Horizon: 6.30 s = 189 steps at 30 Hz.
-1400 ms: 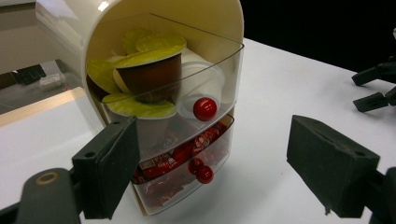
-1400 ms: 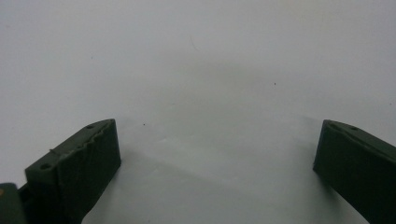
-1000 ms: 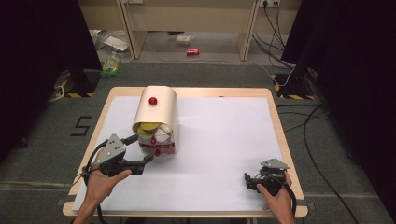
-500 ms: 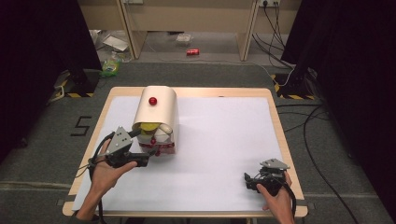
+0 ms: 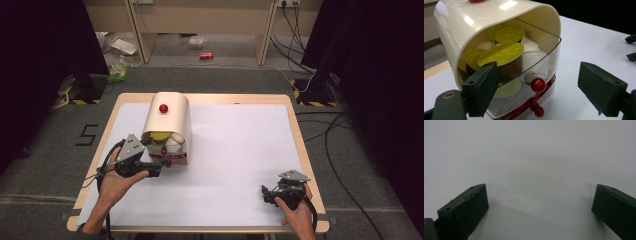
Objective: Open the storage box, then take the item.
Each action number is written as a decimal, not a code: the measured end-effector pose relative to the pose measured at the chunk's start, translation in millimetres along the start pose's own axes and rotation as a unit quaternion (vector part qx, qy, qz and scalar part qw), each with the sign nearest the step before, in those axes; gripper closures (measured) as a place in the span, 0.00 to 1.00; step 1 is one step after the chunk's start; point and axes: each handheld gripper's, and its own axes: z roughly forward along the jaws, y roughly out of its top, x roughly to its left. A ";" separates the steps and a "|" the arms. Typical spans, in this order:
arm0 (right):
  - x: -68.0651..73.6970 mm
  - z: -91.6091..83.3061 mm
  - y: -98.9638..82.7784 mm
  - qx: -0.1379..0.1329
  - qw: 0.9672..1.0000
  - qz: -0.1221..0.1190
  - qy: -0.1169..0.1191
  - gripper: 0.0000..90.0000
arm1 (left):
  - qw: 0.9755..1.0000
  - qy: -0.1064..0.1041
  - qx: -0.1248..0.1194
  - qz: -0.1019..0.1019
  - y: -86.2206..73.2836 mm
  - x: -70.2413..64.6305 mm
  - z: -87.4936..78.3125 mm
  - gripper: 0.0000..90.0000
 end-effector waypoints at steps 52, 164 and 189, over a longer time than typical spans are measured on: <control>0.1 -0.1 -0.1 0.000 1.000 0.001 0.001 0.01 | 1.000 0.004 -0.005 0.009 -20.7 -32.8 -33.5 0.20; -0.3 0.2 0.0 0.000 1.000 0.002 0.003 0.01 | 0.999 0.016 -0.001 -0.041 -15.0 -7.9 -4.1 0.41; 0.5 -0.1 -0.1 -0.001 1.000 0.000 -0.001 0.01 | 0.998 0.021 -0.049 -0.032 -3.5 -10.6 -34.7 0.42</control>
